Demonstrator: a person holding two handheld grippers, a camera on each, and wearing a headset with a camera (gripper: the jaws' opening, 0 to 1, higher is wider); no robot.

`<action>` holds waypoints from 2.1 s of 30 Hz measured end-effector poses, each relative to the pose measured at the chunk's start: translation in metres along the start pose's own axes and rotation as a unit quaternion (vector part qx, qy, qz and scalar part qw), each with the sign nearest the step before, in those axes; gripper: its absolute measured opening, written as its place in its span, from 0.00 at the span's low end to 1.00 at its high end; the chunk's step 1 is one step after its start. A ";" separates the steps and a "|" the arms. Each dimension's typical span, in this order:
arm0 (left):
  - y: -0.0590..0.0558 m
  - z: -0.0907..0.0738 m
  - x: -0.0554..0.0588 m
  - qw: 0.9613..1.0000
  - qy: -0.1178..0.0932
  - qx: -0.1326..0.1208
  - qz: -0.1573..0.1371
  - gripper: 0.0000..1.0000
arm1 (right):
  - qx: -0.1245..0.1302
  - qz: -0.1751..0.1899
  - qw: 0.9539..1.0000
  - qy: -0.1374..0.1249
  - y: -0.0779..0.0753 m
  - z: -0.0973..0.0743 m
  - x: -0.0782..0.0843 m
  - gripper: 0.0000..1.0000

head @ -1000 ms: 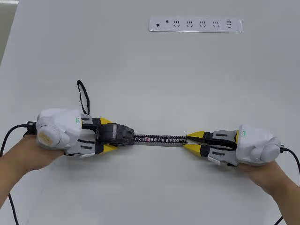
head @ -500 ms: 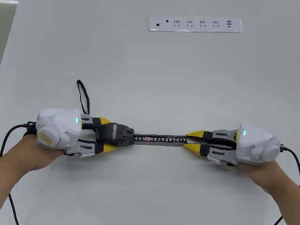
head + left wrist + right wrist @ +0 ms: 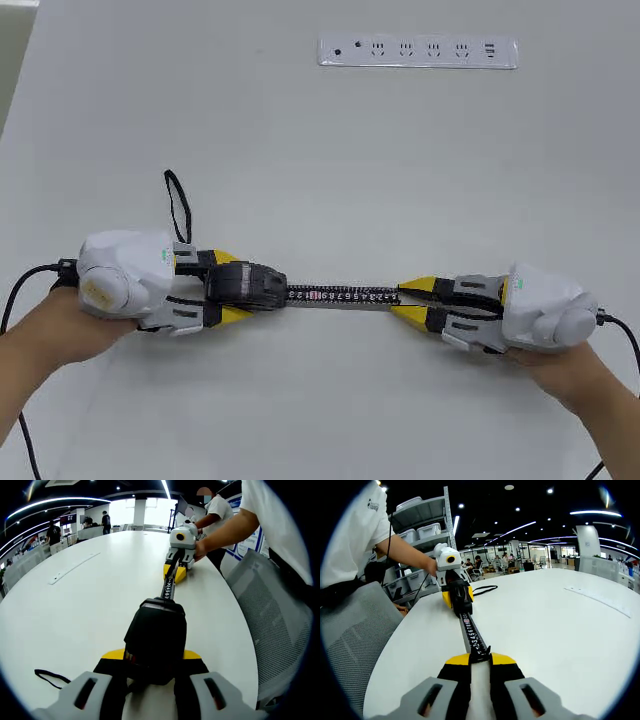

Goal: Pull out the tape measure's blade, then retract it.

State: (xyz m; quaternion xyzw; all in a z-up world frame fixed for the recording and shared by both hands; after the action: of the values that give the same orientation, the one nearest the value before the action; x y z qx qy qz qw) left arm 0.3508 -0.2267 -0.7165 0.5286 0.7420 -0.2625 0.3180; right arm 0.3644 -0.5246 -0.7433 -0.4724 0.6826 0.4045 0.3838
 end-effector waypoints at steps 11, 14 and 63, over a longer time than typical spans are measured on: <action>0.000 0.000 0.000 1.000 0.001 0.000 0.002 0.32 | -0.006 -0.009 1.000 0.009 -0.001 0.001 0.002 0.13; 0.000 0.000 0.000 1.000 0.001 0.000 0.003 0.32 | -0.008 -0.012 1.000 0.010 -0.001 0.002 0.001 0.13; 0.001 0.001 0.001 1.000 0.004 0.001 0.010 0.31 | -0.035 -0.008 0.999 0.012 0.002 0.002 0.001 0.10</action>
State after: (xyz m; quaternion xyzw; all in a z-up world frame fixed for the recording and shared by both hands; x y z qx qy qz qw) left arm 0.3513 -0.2263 -0.7181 0.5379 0.7375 -0.2579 0.3166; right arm 0.3629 -0.5229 -0.7451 -0.4960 0.6685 0.4195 0.3621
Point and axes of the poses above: the centre of the closed fingertips' face, and the gripper's own axes: z roughly forward along the fingers, y roughly to its left, x roughly out of its underside, the point moved 8 cm from there along -z, roughly backward along the fingers, and after that the axes turned 2 degrees about z, right-handed, at the moved point
